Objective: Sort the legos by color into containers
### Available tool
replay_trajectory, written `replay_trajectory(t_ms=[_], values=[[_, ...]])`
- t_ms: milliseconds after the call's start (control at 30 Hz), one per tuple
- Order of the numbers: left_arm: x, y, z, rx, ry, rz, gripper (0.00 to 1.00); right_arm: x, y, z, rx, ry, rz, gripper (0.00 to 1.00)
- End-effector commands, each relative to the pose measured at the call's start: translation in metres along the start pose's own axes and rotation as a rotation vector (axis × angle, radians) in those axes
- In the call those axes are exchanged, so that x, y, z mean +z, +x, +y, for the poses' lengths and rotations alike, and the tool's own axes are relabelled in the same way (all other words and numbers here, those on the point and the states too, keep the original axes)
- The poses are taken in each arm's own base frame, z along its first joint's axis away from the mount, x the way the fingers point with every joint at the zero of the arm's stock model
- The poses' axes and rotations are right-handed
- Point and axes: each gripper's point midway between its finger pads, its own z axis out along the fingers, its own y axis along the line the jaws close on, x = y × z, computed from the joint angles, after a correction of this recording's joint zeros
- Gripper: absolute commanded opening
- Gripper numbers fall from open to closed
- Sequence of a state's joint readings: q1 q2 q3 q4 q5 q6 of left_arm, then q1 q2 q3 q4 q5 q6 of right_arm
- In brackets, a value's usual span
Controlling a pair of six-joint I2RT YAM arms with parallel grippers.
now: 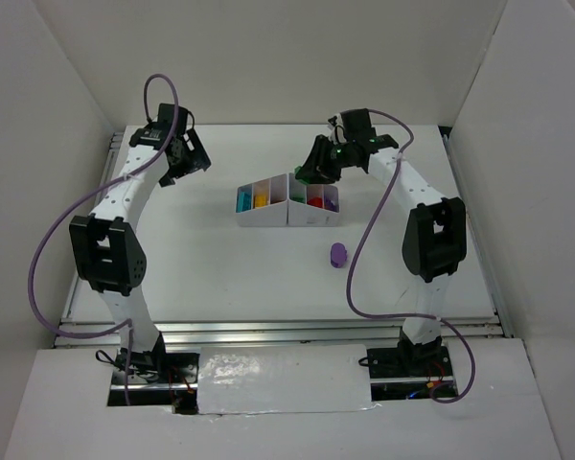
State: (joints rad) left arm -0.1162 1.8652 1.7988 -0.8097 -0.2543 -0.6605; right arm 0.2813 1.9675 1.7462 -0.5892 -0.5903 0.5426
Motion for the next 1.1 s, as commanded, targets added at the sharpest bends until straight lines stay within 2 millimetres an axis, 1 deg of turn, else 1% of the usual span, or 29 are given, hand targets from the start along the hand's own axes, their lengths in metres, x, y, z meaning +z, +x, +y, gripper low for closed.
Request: replay_trajectory(t_ms=[0, 67, 100, 267, 333, 467, 533, 667, 733, 933, 1067], values=[[-0.020, -0.014, -0.006, 0.019, 0.067, -0.062, 1.00, -0.004, -0.004, 0.008, -0.008, 0.022, -0.023, 0.14], [-0.019, -0.009, -0.005, 0.027, 0.071, -0.051, 1.00, -0.002, -0.002, 0.007, -0.006, 0.021, -0.016, 0.20], [-0.021, -0.008, -0.005, 0.028, 0.078, -0.054, 0.99, -0.001, -0.001, 0.008, -0.007, 0.022, -0.014, 0.20], [-0.021, -0.003, -0.004, 0.054, 0.095, -0.048, 1.00, 0.003, 0.002, 0.014, -0.019, 0.016, -0.011, 0.27], [-0.021, -0.003, -0.005, 0.059, 0.100, -0.047, 1.00, 0.005, 0.005, 0.015, -0.020, 0.017, -0.008, 0.31], [-0.020, -0.003, -0.005, 0.077, 0.106, -0.042, 1.00, 0.009, 0.008, 0.014, -0.017, 0.033, -0.001, 0.34], [-0.021, -0.004, -0.004, 0.080, 0.109, -0.045, 0.99, 0.009, 0.007, 0.013, -0.013, 0.038, -0.009, 0.40], [-0.020, -0.006, -0.001, 0.086, 0.116, -0.039, 1.00, 0.009, 0.005, 0.014, -0.006, 0.047, -0.026, 0.42], [-0.019, -0.007, 0.000, 0.083, 0.118, -0.038, 0.99, 0.010, 0.003, 0.013, -0.003, 0.055, -0.035, 0.49], [-0.016, -0.008, 0.005, 0.069, 0.128, -0.024, 1.00, 0.011, 0.003, 0.010, -0.007, 0.069, -0.032, 0.50], [-0.016, -0.010, 0.007, 0.063, 0.126, -0.024, 0.99, 0.008, -0.001, 0.016, -0.013, 0.051, -0.043, 0.51]])
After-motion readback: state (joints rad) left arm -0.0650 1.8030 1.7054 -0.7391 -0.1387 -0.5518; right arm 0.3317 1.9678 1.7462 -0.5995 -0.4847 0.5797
